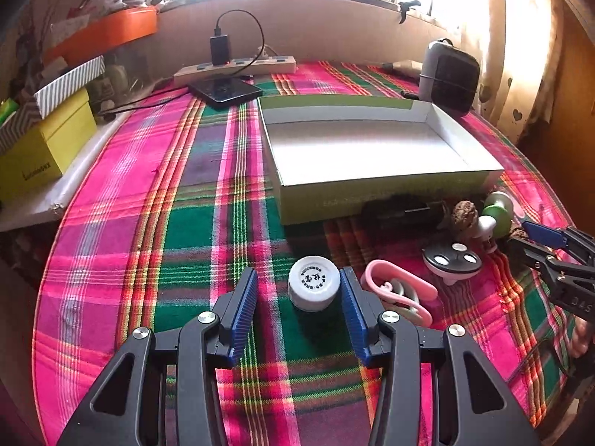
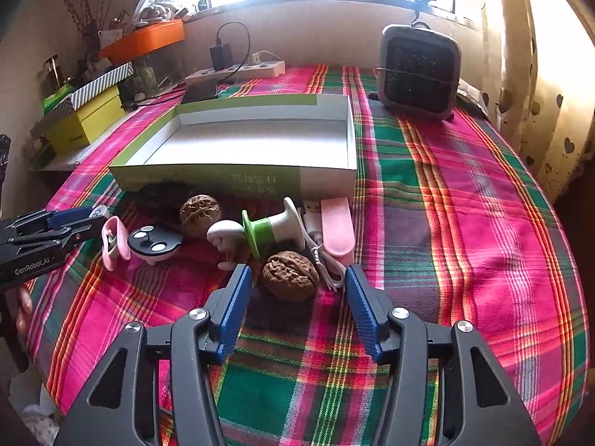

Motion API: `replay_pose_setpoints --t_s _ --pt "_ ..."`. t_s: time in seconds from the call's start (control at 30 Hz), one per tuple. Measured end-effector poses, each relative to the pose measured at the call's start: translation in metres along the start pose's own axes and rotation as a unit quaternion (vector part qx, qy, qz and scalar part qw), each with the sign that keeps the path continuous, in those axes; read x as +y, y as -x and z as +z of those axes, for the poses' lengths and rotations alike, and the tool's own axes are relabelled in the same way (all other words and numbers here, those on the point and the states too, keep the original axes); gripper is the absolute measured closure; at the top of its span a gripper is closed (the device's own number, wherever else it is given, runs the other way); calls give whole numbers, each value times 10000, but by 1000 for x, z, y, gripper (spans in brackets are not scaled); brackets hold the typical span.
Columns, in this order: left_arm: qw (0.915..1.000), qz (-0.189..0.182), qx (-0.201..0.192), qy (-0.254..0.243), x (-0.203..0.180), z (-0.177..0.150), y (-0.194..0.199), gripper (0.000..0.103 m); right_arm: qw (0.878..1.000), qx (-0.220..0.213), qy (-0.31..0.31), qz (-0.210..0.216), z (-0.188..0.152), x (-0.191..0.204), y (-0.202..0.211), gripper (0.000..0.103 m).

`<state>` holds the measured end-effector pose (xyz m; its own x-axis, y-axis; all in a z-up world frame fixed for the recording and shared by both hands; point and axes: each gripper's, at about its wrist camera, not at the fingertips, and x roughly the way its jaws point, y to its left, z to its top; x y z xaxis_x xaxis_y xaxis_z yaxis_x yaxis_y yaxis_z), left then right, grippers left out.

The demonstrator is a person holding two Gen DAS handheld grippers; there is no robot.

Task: Organize objects
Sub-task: 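Close the left gripper on the white jar while the right gripper grasps the walnut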

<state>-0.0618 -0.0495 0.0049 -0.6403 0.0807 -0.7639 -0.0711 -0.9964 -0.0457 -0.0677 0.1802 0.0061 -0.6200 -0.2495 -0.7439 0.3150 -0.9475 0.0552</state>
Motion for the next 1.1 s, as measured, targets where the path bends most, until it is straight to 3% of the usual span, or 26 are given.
replay_pose_setpoints --t_s 0.2,0.43,0.77,0.97,1.1 --pt "10000 -7 24 -1 -1 1 -3 63 10000 38 -8 -20 2 0 -1 55" --pt "10000 34 3 -19 0 2 -4 77 10000 -1 -54 -11 0 1 1 56" --pt "10000 39 -17 -33 0 3 -5 77 9993 -344 -26 -117 -4 4 14 56" --pt "10000 36 -18 -29 0 3 -5 77 9993 -287 173 141 0 12 10 57" --pt "10000 38 -17 -32 0 4 -5 77 9992 -240 200 231 4 14 7 65"
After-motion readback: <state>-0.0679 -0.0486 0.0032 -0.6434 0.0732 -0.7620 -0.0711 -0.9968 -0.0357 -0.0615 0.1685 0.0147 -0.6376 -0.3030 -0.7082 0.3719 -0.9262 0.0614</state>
